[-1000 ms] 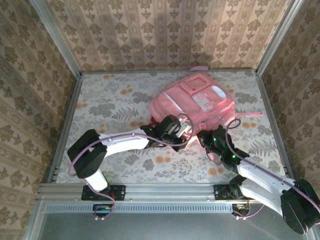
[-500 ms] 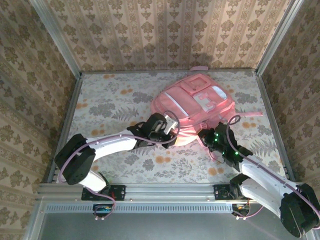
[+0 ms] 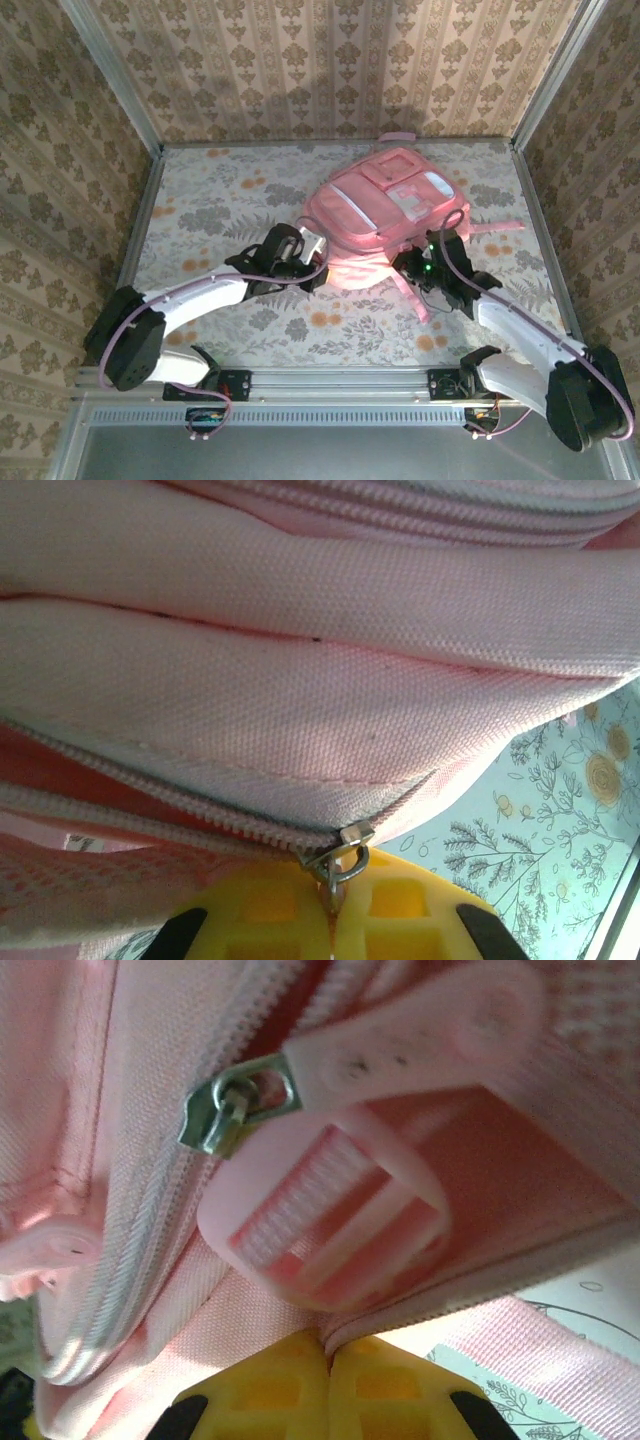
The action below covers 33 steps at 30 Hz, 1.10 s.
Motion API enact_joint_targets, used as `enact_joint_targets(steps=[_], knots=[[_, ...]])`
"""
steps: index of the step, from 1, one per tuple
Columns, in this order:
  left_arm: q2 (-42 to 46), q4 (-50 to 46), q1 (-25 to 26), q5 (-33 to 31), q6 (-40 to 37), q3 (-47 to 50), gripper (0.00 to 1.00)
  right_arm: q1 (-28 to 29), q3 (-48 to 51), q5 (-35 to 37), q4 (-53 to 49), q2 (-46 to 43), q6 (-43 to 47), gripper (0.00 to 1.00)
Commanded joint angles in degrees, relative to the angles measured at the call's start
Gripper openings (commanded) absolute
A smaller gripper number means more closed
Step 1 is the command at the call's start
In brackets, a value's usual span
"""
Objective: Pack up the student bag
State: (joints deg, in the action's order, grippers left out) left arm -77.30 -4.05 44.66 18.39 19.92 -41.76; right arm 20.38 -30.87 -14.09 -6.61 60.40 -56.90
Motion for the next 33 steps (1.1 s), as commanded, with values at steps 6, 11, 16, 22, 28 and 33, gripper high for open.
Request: enact_joint_targets(steps=[6, 11, 16, 22, 28, 33], knots=[[6.0, -4.1, 3.8, -6.6, 0.8, 3.5, 0.00, -0.8, -14.2, -8.2, -0.6, 13.5, 14.9, 0.00], [7.3, -3.8, 8.2, -7.6, 0.6, 3.1, 0.00, 2.5, -21.9, -10.1, -2.3, 20.2, 19.5, 0.00], [5.5, -4.1, 12.4, -7.3, -0.7, 0.4, 0.00, 3.9, -25.2, -8.5, -4.5, 22.9, 20.4, 0.00], [1.0, -2.3, 13.6, -7.1, -0.4, -3.1, 0.00, 3.4, -24.1, 2.0, -11.5, 17.6, 18.6, 0.38], [-2.2, -0.4, 12.5, -6.3, 0.0, -5.5, 0.00, 3.4, -14.5, 4.6, -10.7, 4.1, 5.3, 0.47], [-2.9, 0.0, 12.4, -5.7, -0.1, -5.6, 0.00, 4.9, -2.5, -0.9, 1.8, -3.8, -10.7, 0.55]])
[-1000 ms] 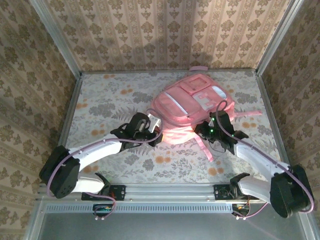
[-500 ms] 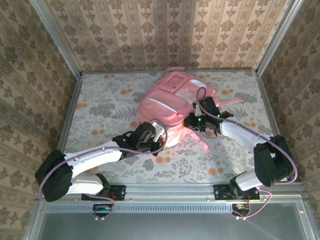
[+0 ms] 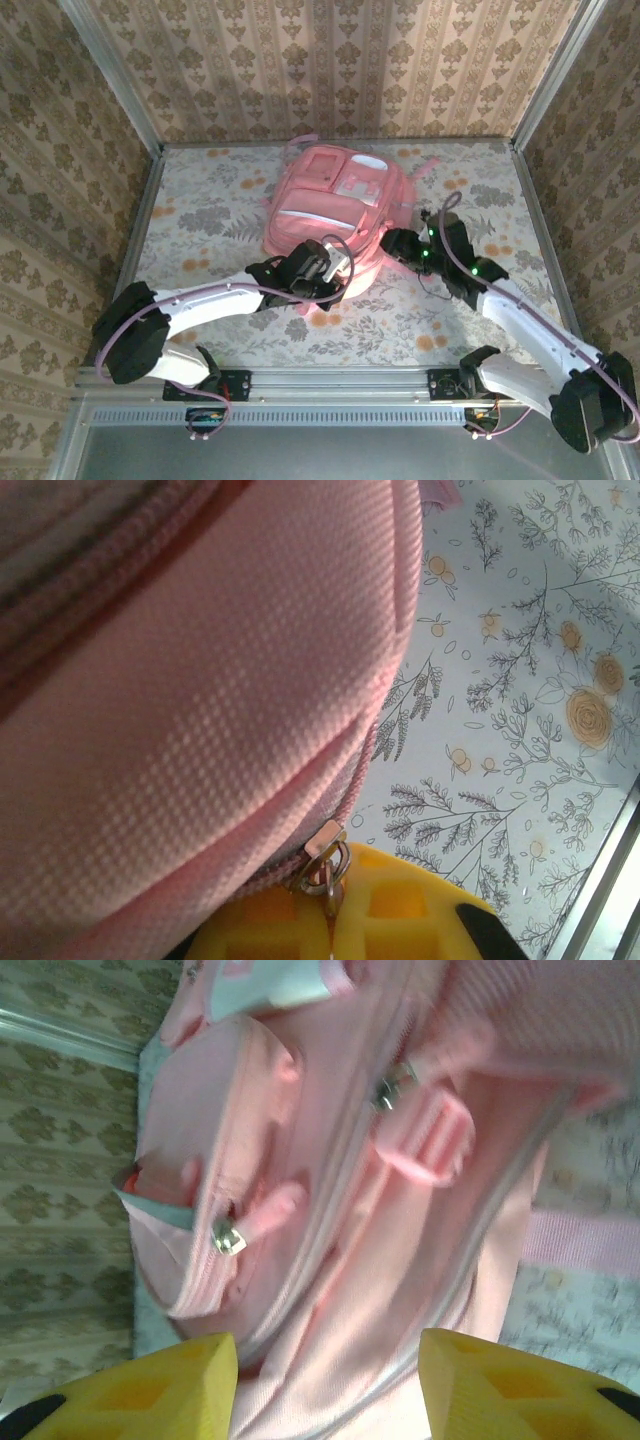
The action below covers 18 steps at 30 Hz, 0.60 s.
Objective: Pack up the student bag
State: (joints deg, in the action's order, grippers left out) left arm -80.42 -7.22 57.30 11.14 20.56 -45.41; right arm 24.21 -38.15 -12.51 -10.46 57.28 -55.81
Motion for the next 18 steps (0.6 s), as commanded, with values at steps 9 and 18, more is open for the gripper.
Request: enact_joint_targets(steps=[9, 18], knots=[[2.2, 4.1, -0.6, 0.8, -0.2, 0.1, 0.00, 8.4, 9.2, -0.9, 17.0, 1.6, -24.8, 0.56], [2.4, 5.0, -0.8, 1.3, 0.5, -0.1, 0.00, 12.5, 8.7, 0.8, 31.8, 9.8, -28.8, 0.57]])
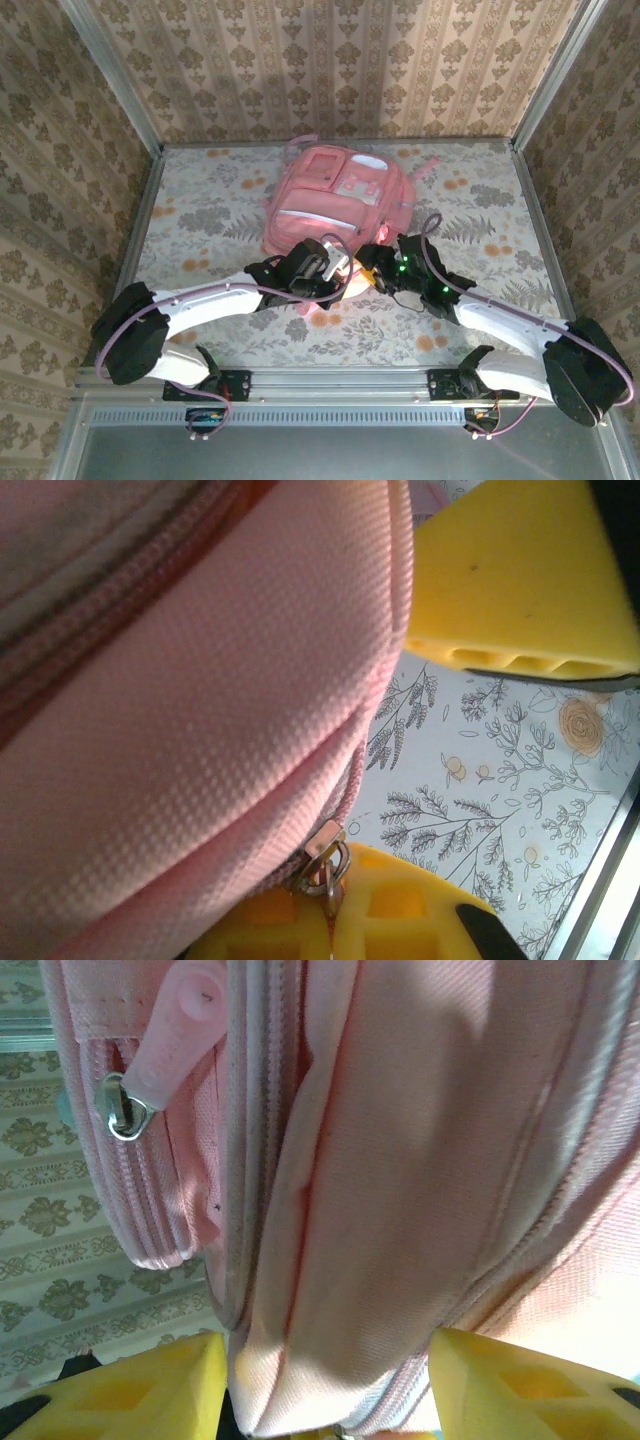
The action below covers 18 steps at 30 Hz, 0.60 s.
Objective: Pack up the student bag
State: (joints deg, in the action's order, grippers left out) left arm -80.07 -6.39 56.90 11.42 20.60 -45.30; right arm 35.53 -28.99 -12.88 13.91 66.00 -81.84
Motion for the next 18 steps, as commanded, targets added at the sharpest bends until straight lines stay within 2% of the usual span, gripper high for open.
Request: enact_joint_targets(steps=[1, 4, 6, 11, 14, 18], knots=[[2.0, 4.1, -0.4, 1.1, 0.5, -0.2, 0.00, 1.6, -0.9, 1.8, 7.3, 1.2, -2.7, 0.57], [1.9, 4.1, -0.5, 1.1, 0.3, -0.2, 0.00, 2.4, -1.8, 2.8, 6.9, 2.4, -2.4, 0.56], [1.9, 4.3, -0.5, 0.9, 0.2, -0.3, 0.00, 2.4, -1.8, 3.1, 7.0, 3.4, -2.6, 0.49], [1.9, 3.6, -0.6, -0.1, 0.2, -0.4, 0.00, 2.4, -1.6, 5.9, 3.3, 3.4, -0.7, 0.15], [2.5, 1.9, -1.0, -1.9, 0.4, -0.2, 0.00, 2.3, -2.2, 7.6, -1.1, 2.2, 1.9, 0.00], [3.9, 0.3, -2.2, -2.6, 1.3, 1.1, 0.00, 2.1, -4.0, 9.5, -7.3, 0.8, 6.4, 0.00]])
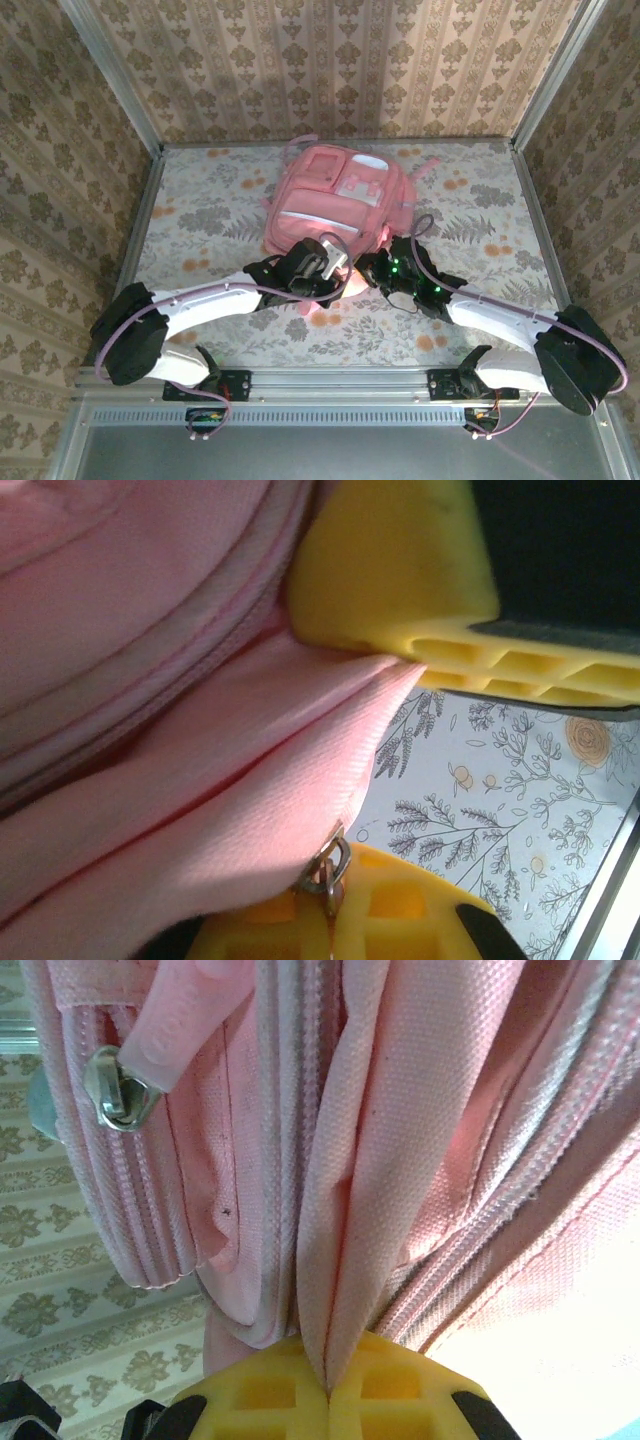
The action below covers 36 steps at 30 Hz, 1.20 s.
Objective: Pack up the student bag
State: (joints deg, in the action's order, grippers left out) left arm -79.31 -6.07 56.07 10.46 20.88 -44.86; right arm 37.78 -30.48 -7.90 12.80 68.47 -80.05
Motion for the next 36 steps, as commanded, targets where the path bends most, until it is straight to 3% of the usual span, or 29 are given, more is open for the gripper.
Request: enact_joint_targets(steps=[1, 13, 20, 28, 36], knots=[[3.5, -0.4, -2.0, -1.5, 1.5, 1.1, 0.00, -0.2, -3.1, 4.9, -7.8, -1.9, 5.9, 0.00], [5.5, -2.8, -6.9, 4.7, 4.6, 3.9, 0.00, -0.4, -6.0, 6.6, -15.2, -2.9, 12.3, 0.00], [4.7, -5.5, -5.7, 10.1, 7.6, -0.2, 0.00, -0.4, -6.9, 5.6, -15.2, -1.1, 13.1, 0.00], [-1.3, -19.6, -2.9, 8.7, 7.5, -11.6, 0.00, 0.0, -10.1, 2.2, -16.5, 3.3, 15.0, 0.00], [-6.5, -22.1, -2.6, 9.8, 5.4, -12.5, 0.06, 0.0, -10.3, 1.5, -16.8, 3.4, 14.7, 0.00]])
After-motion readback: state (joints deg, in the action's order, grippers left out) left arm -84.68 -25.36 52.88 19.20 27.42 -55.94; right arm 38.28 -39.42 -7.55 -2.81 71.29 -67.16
